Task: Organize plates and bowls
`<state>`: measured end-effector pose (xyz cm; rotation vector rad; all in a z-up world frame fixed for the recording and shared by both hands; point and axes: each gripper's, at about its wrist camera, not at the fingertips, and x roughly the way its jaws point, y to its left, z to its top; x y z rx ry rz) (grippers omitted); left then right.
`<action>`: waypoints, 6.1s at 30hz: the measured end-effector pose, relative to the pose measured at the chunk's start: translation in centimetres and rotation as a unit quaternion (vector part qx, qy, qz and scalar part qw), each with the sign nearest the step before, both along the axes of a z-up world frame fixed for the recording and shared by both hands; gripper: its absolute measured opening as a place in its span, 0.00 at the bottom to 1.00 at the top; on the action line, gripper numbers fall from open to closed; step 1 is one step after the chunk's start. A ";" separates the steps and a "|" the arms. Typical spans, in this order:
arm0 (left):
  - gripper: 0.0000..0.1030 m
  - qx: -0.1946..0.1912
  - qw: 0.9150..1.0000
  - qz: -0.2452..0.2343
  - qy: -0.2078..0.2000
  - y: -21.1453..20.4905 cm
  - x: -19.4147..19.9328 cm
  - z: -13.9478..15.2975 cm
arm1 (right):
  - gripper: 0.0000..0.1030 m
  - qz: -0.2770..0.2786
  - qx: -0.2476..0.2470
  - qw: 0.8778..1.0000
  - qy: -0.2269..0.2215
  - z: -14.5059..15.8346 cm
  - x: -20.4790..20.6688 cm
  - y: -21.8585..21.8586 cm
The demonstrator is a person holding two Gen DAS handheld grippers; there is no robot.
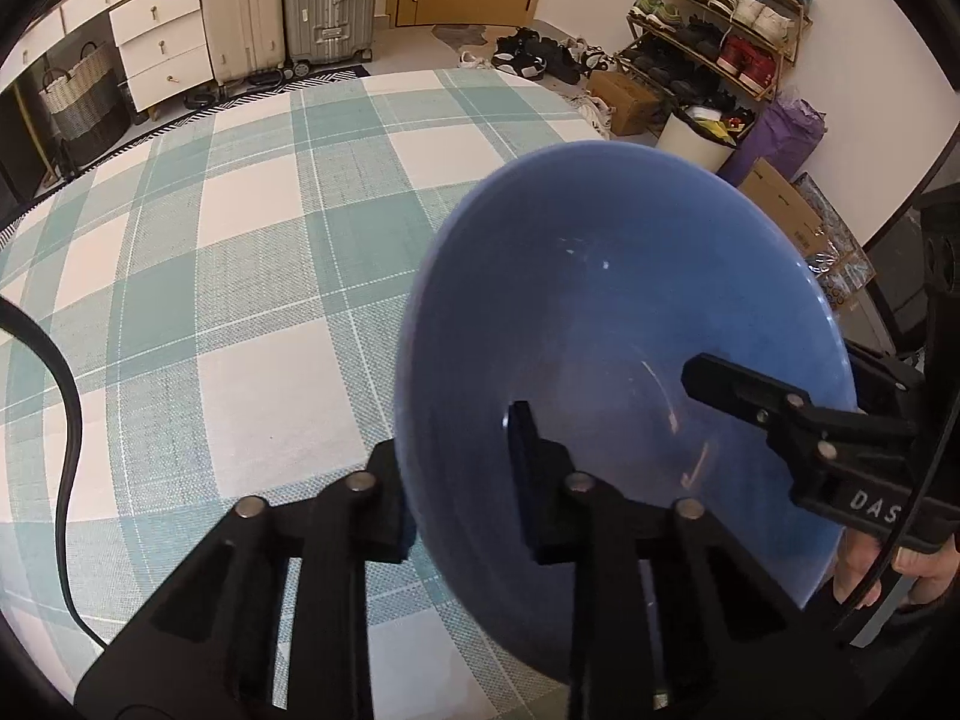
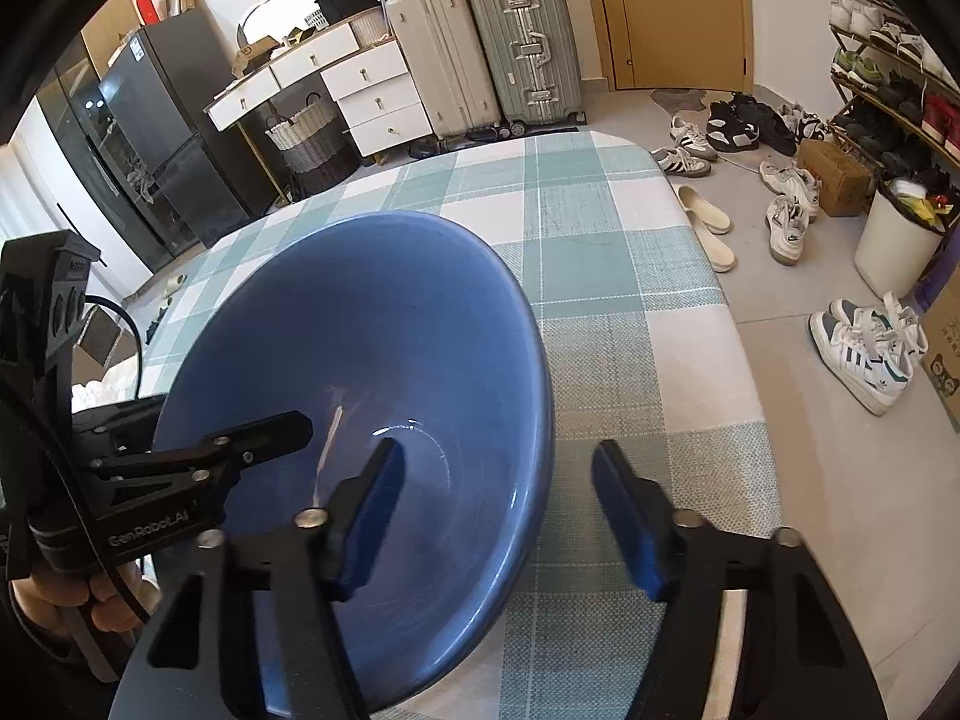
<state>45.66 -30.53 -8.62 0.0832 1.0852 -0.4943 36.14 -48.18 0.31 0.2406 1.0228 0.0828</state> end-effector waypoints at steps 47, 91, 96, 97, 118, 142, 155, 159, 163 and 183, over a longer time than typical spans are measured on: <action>0.06 -0.031 0.999 0.001 -0.027 2.8 -2.9 2.0 | 0.11 0.001 0.044 0.999 -0.021 1.2 -2.1 -0.7; 0.06 -0.015 0.992 0.071 -0.103 14.7 -15.9 10.9 | 0.11 0.097 0.023 0.992 -0.076 9.0 -8.2 11.0; 0.06 -0.007 0.991 0.083 -0.104 16.3 -19.1 11.1 | 0.11 0.110 0.027 0.991 -0.067 8.8 -10.0 12.7; 0.06 -0.007 0.991 0.084 -0.104 16.6 -19.7 11.1 | 0.11 0.112 0.027 0.991 -0.065 8.8 -10.2 12.9; 0.06 -0.006 0.992 0.094 -0.087 18.9 -28.7 8.8 | 0.11 0.136 0.014 0.990 -0.028 6.8 -16.5 15.9; 0.06 -0.016 0.994 0.101 -0.043 20.2 -32.1 5.9 | 0.11 0.168 0.004 0.985 0.028 4.9 -19.0 17.2; 0.08 -0.021 0.994 0.103 -0.011 20.8 -27.5 4.3 | 0.11 0.198 -0.016 0.978 0.062 4.3 -15.0 18.2; 0.09 -0.017 0.994 0.104 -0.006 20.7 -26.2 3.6 | 0.11 0.195 -0.018 0.978 0.065 3.9 -13.8 18.3; 0.09 -0.022 0.994 0.106 0.003 20.8 -25.1 3.0 | 0.12 0.198 -0.018 0.978 0.066 3.5 -13.2 18.5; 0.19 0.003 0.992 0.127 0.025 19.5 -21.8 2.5 | 0.13 0.183 -0.024 0.981 0.060 3.3 -12.7 18.5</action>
